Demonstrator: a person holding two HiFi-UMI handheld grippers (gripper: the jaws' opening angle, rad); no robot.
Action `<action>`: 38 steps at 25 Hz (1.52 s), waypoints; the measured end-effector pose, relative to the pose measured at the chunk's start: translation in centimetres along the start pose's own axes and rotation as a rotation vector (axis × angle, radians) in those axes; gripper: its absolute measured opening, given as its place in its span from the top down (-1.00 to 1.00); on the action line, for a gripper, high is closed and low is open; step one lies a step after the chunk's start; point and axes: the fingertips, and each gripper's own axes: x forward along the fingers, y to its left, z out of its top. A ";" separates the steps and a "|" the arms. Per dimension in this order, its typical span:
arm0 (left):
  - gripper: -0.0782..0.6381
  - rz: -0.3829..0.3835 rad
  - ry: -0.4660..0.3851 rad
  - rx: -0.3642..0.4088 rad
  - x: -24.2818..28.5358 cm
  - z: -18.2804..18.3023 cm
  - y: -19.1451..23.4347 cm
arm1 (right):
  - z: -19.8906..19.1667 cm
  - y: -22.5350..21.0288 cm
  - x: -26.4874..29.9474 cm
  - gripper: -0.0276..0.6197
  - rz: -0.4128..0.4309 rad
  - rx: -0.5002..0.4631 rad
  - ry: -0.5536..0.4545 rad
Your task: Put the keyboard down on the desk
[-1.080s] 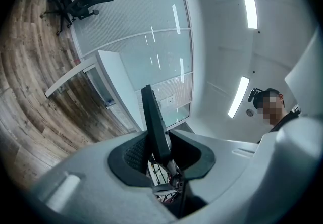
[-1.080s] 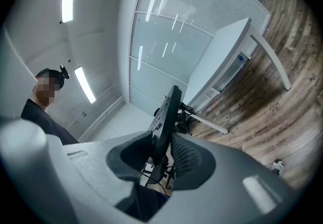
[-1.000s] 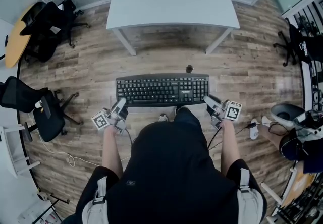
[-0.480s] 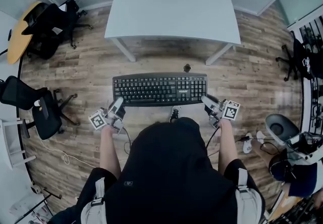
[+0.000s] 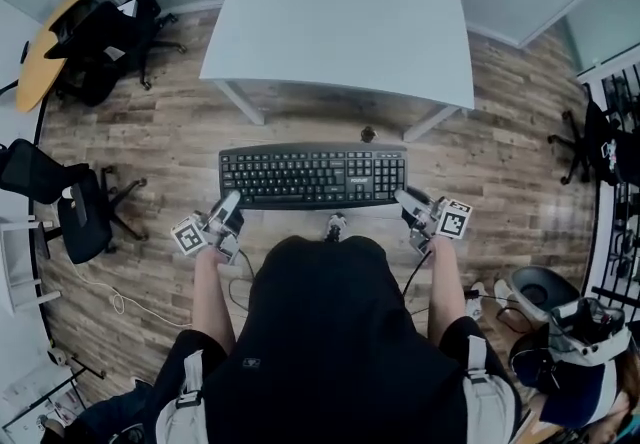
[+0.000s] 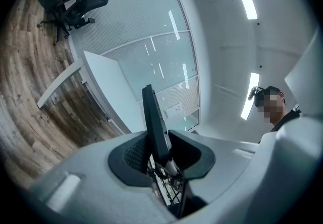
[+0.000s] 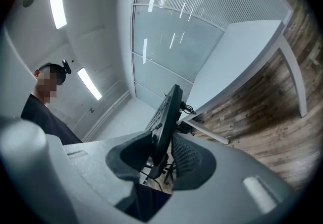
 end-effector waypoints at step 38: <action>0.51 -0.066 0.012 0.038 0.1 0.1 -0.3 | -1.3 0.4 -0.4 0.53 -0.017 -0.044 -0.044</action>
